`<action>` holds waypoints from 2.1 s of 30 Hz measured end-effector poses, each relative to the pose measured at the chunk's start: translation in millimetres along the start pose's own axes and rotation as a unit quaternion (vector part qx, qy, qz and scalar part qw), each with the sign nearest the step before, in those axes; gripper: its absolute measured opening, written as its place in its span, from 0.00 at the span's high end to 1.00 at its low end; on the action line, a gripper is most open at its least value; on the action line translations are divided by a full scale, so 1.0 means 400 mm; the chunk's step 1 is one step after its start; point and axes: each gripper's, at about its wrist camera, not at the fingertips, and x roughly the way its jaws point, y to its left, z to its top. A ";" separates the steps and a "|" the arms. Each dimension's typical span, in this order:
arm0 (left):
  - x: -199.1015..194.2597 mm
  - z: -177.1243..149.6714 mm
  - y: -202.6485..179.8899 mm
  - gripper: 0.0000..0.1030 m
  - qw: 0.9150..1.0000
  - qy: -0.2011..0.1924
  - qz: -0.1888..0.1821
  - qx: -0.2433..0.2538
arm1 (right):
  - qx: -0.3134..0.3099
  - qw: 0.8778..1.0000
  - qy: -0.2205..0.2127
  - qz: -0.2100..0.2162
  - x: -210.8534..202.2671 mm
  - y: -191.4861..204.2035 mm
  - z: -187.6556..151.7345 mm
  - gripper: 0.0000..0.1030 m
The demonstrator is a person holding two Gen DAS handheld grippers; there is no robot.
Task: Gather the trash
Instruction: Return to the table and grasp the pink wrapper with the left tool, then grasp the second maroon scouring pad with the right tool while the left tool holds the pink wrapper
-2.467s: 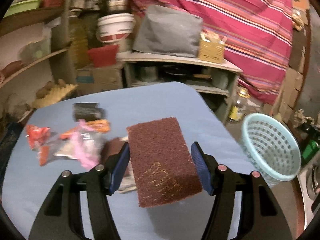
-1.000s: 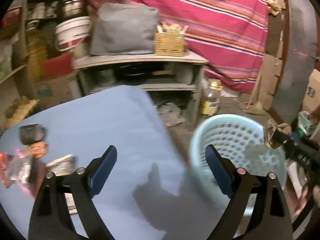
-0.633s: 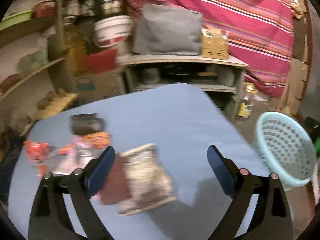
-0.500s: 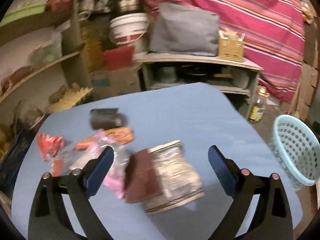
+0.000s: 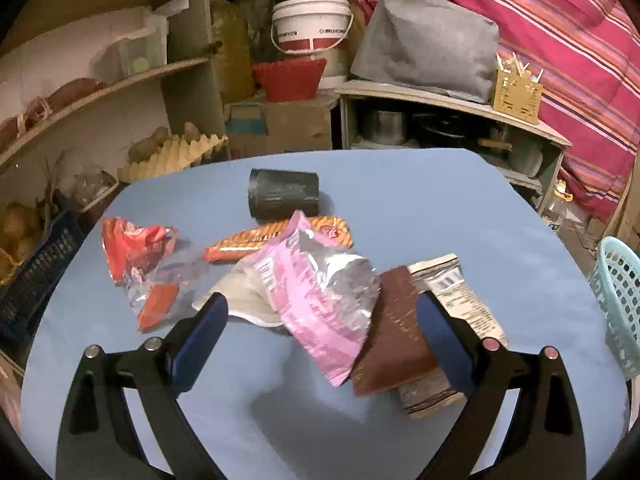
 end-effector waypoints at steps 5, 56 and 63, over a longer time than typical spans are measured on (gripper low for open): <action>0.016 -0.018 0.009 0.10 1.000 0.008 0.000 -0.002 | -0.012 1.000 0.007 0.012 0.013 0.051 -0.002 0.04; -0.016 -0.013 0.469 0.81 0.994 0.016 -0.003 -0.104 | -0.244 0.966 0.054 0.070 0.102 0.746 -0.175 0.12; -0.022 -0.014 0.495 0.81 0.993 0.015 -0.006 -0.114 | -0.254 0.961 0.081 0.069 0.138 0.760 -0.190 0.38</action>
